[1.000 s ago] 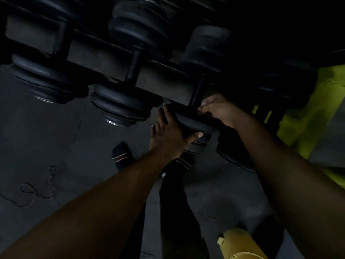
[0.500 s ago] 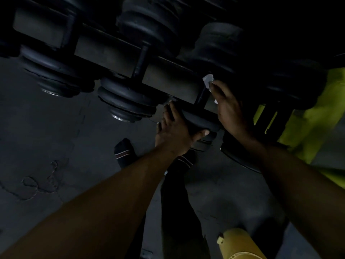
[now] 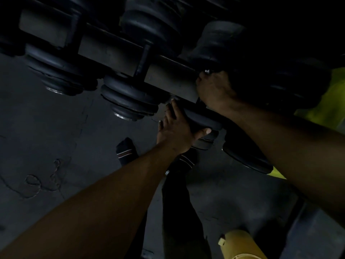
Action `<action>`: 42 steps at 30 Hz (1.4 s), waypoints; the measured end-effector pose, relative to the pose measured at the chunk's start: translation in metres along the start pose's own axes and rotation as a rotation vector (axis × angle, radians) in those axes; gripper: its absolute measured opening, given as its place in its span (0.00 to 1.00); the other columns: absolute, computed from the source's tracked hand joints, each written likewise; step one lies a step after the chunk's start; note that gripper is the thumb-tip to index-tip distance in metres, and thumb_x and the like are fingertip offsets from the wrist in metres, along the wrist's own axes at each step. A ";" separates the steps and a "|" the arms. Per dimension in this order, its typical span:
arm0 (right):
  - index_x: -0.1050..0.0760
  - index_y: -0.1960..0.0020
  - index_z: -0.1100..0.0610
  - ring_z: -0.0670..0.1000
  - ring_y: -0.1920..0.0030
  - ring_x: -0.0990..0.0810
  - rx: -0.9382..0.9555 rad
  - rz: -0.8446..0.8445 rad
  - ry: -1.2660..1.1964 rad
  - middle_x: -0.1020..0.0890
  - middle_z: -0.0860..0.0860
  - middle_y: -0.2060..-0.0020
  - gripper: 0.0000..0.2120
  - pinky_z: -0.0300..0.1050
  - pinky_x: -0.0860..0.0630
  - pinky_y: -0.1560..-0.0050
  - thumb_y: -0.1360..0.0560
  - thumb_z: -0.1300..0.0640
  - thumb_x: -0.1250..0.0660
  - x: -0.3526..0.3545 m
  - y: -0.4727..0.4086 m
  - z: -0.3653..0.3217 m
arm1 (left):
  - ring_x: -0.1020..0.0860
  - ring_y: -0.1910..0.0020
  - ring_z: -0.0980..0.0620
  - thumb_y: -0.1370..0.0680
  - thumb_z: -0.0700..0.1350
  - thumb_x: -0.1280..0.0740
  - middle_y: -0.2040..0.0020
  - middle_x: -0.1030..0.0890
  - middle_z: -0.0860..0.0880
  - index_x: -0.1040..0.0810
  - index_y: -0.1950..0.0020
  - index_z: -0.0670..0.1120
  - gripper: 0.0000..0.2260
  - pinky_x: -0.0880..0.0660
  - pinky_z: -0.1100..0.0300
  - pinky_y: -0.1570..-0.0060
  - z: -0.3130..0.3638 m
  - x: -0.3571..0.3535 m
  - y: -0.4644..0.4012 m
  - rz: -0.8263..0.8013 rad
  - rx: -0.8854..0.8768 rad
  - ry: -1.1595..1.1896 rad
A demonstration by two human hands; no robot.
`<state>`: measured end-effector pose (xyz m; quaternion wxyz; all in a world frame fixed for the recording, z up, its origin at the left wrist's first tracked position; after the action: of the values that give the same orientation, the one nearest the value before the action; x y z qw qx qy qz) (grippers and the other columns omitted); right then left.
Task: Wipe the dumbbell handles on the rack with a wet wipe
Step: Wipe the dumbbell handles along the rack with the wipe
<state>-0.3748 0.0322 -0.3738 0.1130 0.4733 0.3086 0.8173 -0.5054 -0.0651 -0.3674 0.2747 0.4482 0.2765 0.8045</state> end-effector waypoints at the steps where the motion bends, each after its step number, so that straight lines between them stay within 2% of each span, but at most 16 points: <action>1: 0.31 0.29 0.58 0.59 0.34 0.27 0.026 -0.082 0.041 0.31 0.57 0.30 0.21 0.53 0.29 0.38 0.20 0.54 0.38 0.003 -0.004 -0.002 | 0.50 0.18 0.40 0.36 0.79 0.35 0.17 0.57 0.40 0.66 0.19 0.45 0.64 0.48 0.40 0.22 0.000 0.000 0.000 0.001 -0.001 -0.002; 5: 0.29 0.30 0.59 0.59 0.33 0.27 0.130 -0.320 0.043 0.28 0.57 0.31 0.22 0.54 0.29 0.36 0.22 0.53 0.34 0.013 -0.006 -0.005 | 0.51 0.18 0.40 0.35 0.79 0.35 0.17 0.58 0.40 0.66 0.19 0.45 0.63 0.49 0.40 0.21 0.000 0.000 0.000 0.001 -0.007 0.000; 6: 0.26 0.34 0.61 0.59 0.37 0.24 0.148 -0.364 -0.018 0.26 0.59 0.34 0.18 0.53 0.26 0.39 0.22 0.56 0.34 0.013 -0.004 -0.005 | 0.51 0.18 0.40 0.35 0.78 0.35 0.17 0.58 0.40 0.66 0.19 0.45 0.63 0.49 0.40 0.21 0.000 0.000 0.000 0.004 -0.007 0.001; 8: 0.23 0.50 0.64 0.56 0.56 0.19 0.174 -0.456 -0.230 0.21 0.60 0.44 0.07 0.49 0.20 0.54 0.22 0.62 0.38 0.012 0.001 -0.007 | 0.51 0.18 0.40 0.35 0.78 0.34 0.17 0.58 0.40 0.66 0.19 0.45 0.63 0.49 0.41 0.21 0.000 0.000 0.000 0.009 -0.004 0.005; 10: 0.26 0.55 0.61 0.54 0.67 0.20 0.211 -0.531 -0.402 0.20 0.58 0.49 0.09 0.50 0.19 0.59 0.20 0.61 0.43 0.008 0.003 -0.012 | 0.51 0.18 0.40 0.35 0.78 0.34 0.17 0.58 0.40 0.66 0.19 0.45 0.64 0.49 0.41 0.21 0.000 -0.001 -0.001 0.001 0.001 0.010; 15: 0.26 0.41 0.55 0.57 0.58 0.16 0.269 -0.567 -0.554 0.22 0.56 0.44 0.12 0.53 0.17 0.54 0.20 0.60 0.45 0.007 0.005 -0.007 | 0.53 0.18 0.41 0.35 0.78 0.35 0.17 0.59 0.41 0.67 0.19 0.45 0.63 0.49 0.41 0.21 -0.001 -0.001 -0.001 -0.007 -0.011 0.013; 19: 0.25 0.53 0.51 0.55 0.52 0.20 0.436 -0.322 -0.628 0.19 0.49 0.52 0.12 0.55 0.23 0.46 0.25 0.63 0.45 -0.006 0.021 0.002 | 0.51 0.18 0.41 0.35 0.78 0.33 0.17 0.56 0.40 0.65 0.18 0.45 0.63 0.47 0.40 0.22 -0.001 -0.001 0.000 0.027 -0.015 0.030; 23: 0.18 0.42 0.51 0.47 0.47 0.21 0.287 -0.094 -0.960 0.18 0.43 0.49 0.14 0.49 0.26 0.40 0.22 0.57 0.40 -0.034 0.037 0.016 | 0.51 0.18 0.41 0.34 0.76 0.31 0.17 0.56 0.40 0.65 0.18 0.44 0.63 0.47 0.40 0.22 0.001 0.002 0.001 0.030 -0.019 0.036; 25: 0.18 0.40 0.54 0.49 0.48 0.21 0.158 -0.020 -1.144 0.18 0.48 0.49 0.13 0.46 0.26 0.42 0.21 0.62 0.37 -0.043 0.046 0.020 | 0.51 0.18 0.41 0.34 0.76 0.31 0.17 0.56 0.39 0.65 0.19 0.44 0.63 0.47 0.41 0.21 0.002 0.003 0.002 0.025 -0.013 0.031; 27: 0.17 0.50 0.62 0.53 0.57 0.20 0.051 -0.015 -1.288 0.18 0.54 0.58 0.09 0.45 0.27 0.53 0.24 0.66 0.36 -0.055 0.050 0.018 | 0.52 0.18 0.41 0.34 0.75 0.31 0.17 0.56 0.39 0.65 0.19 0.44 0.63 0.48 0.41 0.21 0.003 0.003 0.002 0.018 -0.009 0.028; 29: 0.23 0.61 0.67 0.53 0.66 0.26 -0.045 -0.030 -1.381 0.25 0.59 0.68 0.07 0.46 0.33 0.61 0.27 0.64 0.37 -0.067 0.052 0.016 | 0.51 0.18 0.40 0.34 0.76 0.32 0.17 0.56 0.39 0.65 0.19 0.44 0.63 0.48 0.41 0.21 0.004 0.003 0.002 0.022 -0.008 0.009; 31: 0.24 0.60 0.66 0.51 0.63 0.28 -0.183 -0.069 -1.523 0.24 0.62 0.67 0.08 0.45 0.34 0.59 0.28 0.62 0.37 -0.077 0.053 0.014 | 0.51 0.18 0.40 0.35 0.77 0.32 0.17 0.56 0.39 0.65 0.19 0.44 0.63 0.48 0.42 0.21 0.003 0.003 0.002 0.018 -0.002 0.001; 34: 0.22 0.58 0.56 0.47 0.59 0.24 -0.389 -0.116 -1.759 0.21 0.52 0.62 0.10 0.38 0.29 0.60 0.25 0.69 0.36 -0.080 0.049 0.010 | 0.51 0.18 0.40 0.35 0.77 0.32 0.17 0.56 0.39 0.65 0.19 0.44 0.64 0.47 0.41 0.21 0.003 0.003 0.003 0.016 -0.001 0.009; 36: 0.24 0.55 0.56 0.49 0.56 0.24 -0.528 -0.168 -1.925 0.23 0.52 0.60 0.12 0.38 0.29 0.60 0.25 0.72 0.38 -0.084 0.040 0.009 | 0.50 0.18 0.40 0.35 0.77 0.33 0.17 0.56 0.39 0.65 0.19 0.44 0.64 0.47 0.41 0.21 0.003 0.004 0.003 0.014 -0.004 0.009; 39: 0.29 0.61 0.55 0.54 0.55 0.27 -0.546 -0.271 -2.077 0.25 0.52 0.62 0.15 0.43 0.30 0.54 0.30 0.74 0.41 -0.085 0.028 0.009 | 0.48 0.19 0.39 0.35 0.77 0.33 0.17 0.55 0.39 0.65 0.18 0.44 0.63 0.46 0.41 0.22 0.004 0.004 0.003 0.014 -0.010 -0.005; 42: 0.32 0.61 0.56 0.53 0.58 0.24 -0.598 -0.204 -2.304 0.23 0.50 0.64 0.16 0.41 0.29 0.55 0.30 0.76 0.46 -0.081 0.018 0.013 | 0.49 0.19 0.39 0.35 0.77 0.32 0.17 0.55 0.39 0.65 0.18 0.44 0.63 0.47 0.41 0.21 0.003 0.003 0.003 0.008 -0.009 0.005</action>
<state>-0.3189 -0.0155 -0.4153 0.4935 0.8561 -0.1406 -0.0612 -0.5045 -0.0644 -0.3625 0.2728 0.4459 0.2721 0.8079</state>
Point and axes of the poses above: each hand's wrist, its own y-axis away from the middle knuckle, its own x-axis out of the back of the hand, z = x × y, the point moved 4 cm from there along -y, towards the middle knuckle
